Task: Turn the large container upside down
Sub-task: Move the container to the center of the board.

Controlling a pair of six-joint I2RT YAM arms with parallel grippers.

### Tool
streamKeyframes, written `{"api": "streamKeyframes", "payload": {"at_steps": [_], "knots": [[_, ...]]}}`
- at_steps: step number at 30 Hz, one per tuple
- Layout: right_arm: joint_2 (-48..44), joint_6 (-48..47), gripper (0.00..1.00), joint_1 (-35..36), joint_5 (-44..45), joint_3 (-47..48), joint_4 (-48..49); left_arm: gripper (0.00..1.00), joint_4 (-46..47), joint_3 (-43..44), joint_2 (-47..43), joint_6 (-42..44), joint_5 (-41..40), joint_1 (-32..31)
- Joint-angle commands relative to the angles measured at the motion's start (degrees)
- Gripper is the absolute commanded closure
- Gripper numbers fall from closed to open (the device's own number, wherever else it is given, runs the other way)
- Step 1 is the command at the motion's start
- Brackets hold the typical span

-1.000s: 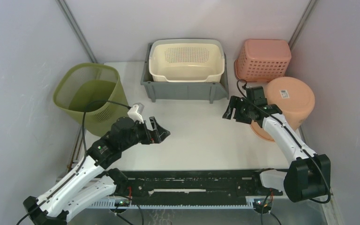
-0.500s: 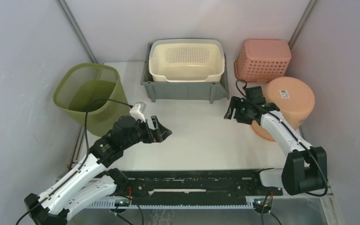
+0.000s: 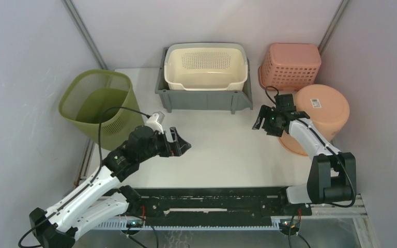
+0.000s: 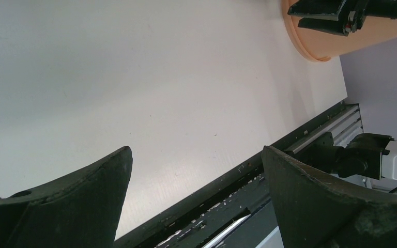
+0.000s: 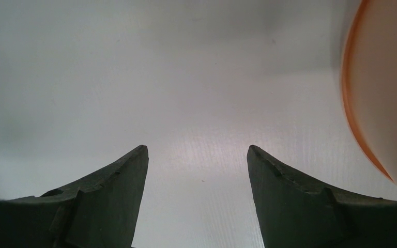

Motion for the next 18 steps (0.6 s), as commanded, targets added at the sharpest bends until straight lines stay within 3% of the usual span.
{"api": "streamKeyframes", "payload": {"at_steps": [1, 18], "knots": [[0.5, 0.6, 0.22, -1.3, 1.1, 1.8, 2.0, 0.00, 3.3, -0.7, 0.1, 1.5, 0.9, 0.0], [-3.9, 0.0, 0.21, 3.3, -4.9, 1.7, 4.3, 0.00, 3.1, -0.8, -0.6, 1.6, 1.0, 0.0]]}}
